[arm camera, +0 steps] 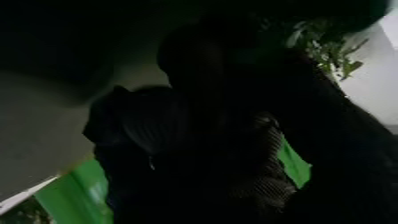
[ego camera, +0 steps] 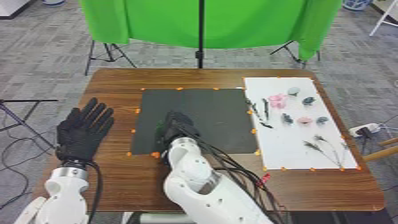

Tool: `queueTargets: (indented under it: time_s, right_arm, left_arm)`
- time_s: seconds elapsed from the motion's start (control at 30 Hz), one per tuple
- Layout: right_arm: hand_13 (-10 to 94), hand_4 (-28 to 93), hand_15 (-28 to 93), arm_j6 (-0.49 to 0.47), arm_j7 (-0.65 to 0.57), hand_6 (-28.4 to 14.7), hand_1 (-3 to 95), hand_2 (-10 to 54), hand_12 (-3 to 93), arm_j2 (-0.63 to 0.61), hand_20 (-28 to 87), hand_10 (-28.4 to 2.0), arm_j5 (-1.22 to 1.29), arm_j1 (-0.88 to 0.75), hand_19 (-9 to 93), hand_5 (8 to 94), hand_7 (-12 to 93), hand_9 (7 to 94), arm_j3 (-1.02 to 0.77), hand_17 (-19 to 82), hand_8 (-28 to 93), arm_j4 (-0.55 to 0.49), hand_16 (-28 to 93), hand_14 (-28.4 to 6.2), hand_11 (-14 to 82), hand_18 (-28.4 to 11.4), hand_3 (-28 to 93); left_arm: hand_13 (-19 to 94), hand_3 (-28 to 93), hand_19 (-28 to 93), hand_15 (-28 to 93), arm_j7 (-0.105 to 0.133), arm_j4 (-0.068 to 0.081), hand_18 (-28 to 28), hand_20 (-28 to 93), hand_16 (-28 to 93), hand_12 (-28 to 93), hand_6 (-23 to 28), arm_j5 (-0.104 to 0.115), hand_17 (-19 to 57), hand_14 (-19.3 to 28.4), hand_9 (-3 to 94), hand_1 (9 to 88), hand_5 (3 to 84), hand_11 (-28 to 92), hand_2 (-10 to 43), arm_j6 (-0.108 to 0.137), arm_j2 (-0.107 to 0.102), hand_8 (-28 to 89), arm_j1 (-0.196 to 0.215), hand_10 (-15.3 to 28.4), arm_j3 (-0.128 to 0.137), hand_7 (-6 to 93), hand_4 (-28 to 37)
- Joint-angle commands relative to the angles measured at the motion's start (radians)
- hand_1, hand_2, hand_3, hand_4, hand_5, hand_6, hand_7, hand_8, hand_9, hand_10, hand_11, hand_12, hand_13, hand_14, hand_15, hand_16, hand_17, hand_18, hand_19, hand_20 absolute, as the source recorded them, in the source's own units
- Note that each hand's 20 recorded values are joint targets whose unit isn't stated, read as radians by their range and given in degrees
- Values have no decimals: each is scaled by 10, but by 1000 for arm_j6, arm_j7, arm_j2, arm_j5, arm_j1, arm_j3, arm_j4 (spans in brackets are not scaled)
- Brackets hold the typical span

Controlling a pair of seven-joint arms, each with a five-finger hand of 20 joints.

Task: Arrange flowers

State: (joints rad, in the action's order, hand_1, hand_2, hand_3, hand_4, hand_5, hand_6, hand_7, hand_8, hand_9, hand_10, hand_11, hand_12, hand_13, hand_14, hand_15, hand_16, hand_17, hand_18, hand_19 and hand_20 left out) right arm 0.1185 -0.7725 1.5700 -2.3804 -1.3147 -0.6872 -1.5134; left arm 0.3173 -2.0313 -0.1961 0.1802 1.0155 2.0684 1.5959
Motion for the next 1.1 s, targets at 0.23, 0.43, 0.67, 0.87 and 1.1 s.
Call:
queueTargets:
  time_s: [0.23,0.43,0.67,0.87,1.1]
  right_arm:
    - [676,-270,752,7,14,-69,402,-95,274,-25,527,-193,24,1,932,745,286,738,8,386,48,-64,268,-163,468,-284,805]
    - [665,-252,753,7,35,-82,382,-95,255,-81,533,-201,46,15,932,732,174,735,9,382,-116,-114,270,-173,437,-284,809]
    - [534,-199,765,-107,197,-76,332,-56,193,-174,534,-238,114,-22,932,748,240,639,-20,329,-122,-234,231,-210,303,-282,783]
    - [389,-190,804,-323,301,-55,310,-8,167,-191,573,-246,74,-48,932,799,227,530,-22,259,-121,-304,208,-244,212,-262,759]
    - [350,-199,806,-404,282,-41,331,-7,161,-165,601,-253,63,-42,928,797,122,497,-24,244,-113,-275,183,-257,163,-267,730]
  left_arm:
    - [262,783,325,282,30,-3,137,94,-67,71,92,9,-83,155,367,288,429,173,115,-13,16,-86,39,142,14,70,-283]
    - [262,783,326,282,51,-10,138,95,-67,72,93,14,-83,157,367,288,430,173,115,-22,34,-86,61,143,29,69,-283]
    - [262,783,326,283,53,-25,137,95,-66,72,93,14,-83,156,367,288,430,172,115,-8,46,-86,102,145,58,70,-283]
    - [262,783,327,285,44,-20,137,96,-66,74,94,9,-83,157,366,288,431,173,116,-15,44,-86,89,146,50,70,-283]
    - [261,782,327,286,34,-19,137,96,-66,73,97,8,-83,157,367,289,433,174,117,-11,38,-87,77,145,35,71,-283]
